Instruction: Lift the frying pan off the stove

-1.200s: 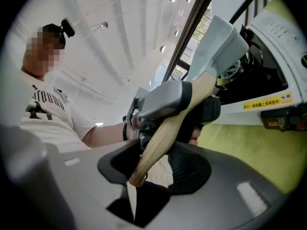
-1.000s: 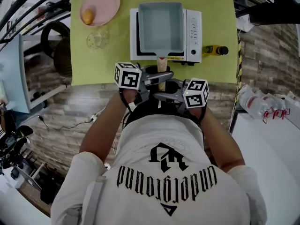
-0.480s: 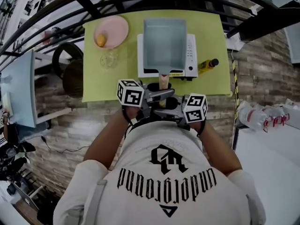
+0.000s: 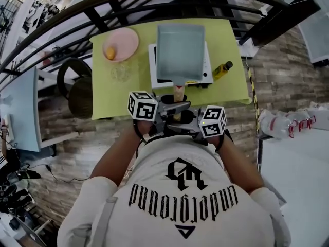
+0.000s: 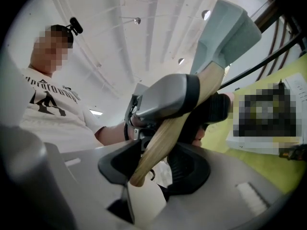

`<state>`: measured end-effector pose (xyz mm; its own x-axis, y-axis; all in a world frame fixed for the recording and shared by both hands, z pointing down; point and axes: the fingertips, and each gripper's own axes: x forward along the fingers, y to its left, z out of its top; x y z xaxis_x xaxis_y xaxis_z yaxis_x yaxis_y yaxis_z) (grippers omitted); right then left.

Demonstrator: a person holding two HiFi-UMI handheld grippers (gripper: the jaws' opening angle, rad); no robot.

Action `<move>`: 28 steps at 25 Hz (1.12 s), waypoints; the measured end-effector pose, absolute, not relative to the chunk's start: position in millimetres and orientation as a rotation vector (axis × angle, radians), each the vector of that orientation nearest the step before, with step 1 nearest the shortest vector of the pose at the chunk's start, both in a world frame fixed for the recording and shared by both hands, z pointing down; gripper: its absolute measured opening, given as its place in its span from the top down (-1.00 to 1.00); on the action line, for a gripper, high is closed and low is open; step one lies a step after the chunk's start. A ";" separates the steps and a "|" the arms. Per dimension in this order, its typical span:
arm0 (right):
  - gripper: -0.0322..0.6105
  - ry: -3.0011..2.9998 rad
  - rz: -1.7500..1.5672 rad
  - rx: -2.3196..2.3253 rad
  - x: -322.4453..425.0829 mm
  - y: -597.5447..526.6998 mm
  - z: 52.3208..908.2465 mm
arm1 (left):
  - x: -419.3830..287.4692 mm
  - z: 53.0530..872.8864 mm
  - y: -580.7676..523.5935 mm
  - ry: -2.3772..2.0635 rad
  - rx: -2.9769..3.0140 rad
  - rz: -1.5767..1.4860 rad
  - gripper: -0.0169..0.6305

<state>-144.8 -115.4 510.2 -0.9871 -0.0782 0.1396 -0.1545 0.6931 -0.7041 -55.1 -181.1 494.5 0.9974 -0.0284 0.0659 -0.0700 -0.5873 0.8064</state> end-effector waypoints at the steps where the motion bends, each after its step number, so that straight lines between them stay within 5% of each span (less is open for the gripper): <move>1: 0.37 -2.801 1.181 0.194 -145.2 -112.2 509.2 | -55.3 493.7 -177.8 -0.067 2.197 0.056 0.41; 28: 0.36 -2.824 1.183 -0.024 -58.3 95.0 494.9 | 25.7 486.8 19.1 -0.220 2.177 0.056 0.41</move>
<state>-58.3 95.0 494.9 -0.9967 0.0453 0.0678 -0.0165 0.7019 -0.7120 25.7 19.1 486.8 0.9830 -0.1372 0.1218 -0.1786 -0.5635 0.8066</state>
